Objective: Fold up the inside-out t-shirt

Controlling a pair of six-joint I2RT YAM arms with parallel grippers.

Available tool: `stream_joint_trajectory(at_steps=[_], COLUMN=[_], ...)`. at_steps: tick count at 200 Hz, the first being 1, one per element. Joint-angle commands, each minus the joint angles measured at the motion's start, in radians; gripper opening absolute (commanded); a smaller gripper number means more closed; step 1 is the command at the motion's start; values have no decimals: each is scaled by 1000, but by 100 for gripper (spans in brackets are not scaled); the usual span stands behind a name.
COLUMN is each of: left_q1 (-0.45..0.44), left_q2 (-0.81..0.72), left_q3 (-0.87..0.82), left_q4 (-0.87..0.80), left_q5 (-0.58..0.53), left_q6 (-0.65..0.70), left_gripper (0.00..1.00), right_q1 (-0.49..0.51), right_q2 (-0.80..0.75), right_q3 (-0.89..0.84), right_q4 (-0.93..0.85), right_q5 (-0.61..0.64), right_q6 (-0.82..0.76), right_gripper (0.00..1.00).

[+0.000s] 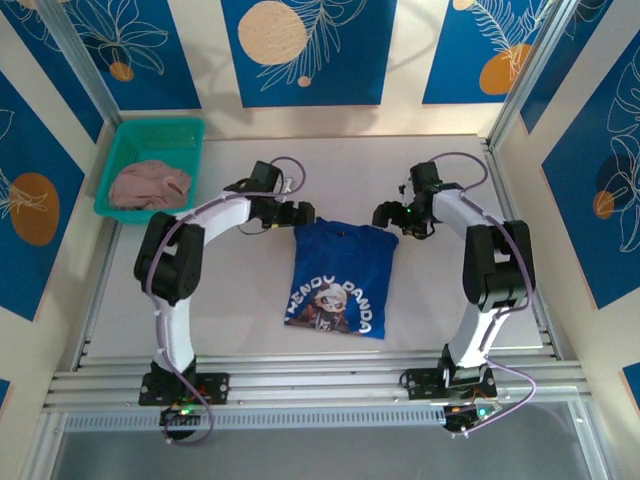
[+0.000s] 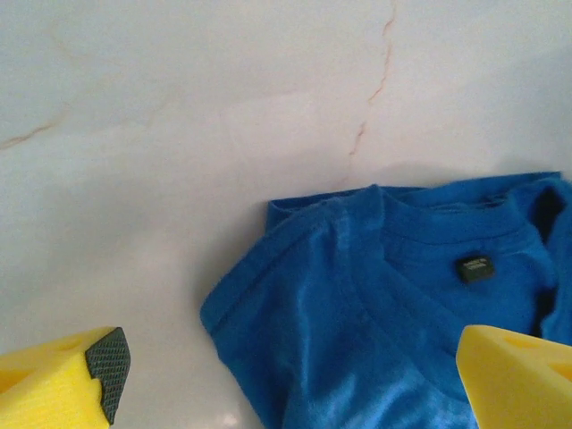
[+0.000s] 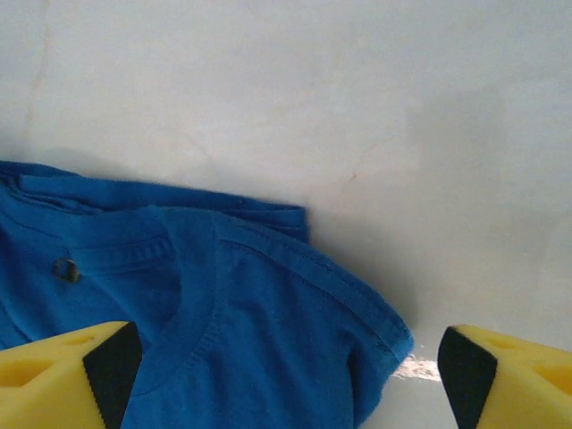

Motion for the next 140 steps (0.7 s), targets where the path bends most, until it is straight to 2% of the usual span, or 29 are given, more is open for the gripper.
stream_joint_trajectory(at_steps=[1,40,88,140], left_q1=[-14,-31,-68,-79], left_q2=[48,117,174,192], left_q3=[68,89,88,107], left_q4=[-89,-87,-43,-18], left_q5=[59,95,171,210], left_q6=[75,86,82,74], left_gripper=[94,92,83,61], right_q1=[23,49,84,87], right_q2=[44,104,125,127], right_q3=[6,17,10,18], right_q4=[-9,6,24,50], right_q5=[-50,-60,-52,-102], right_q6=[4,11,25,32], right_gripper=[88,86,79,56])
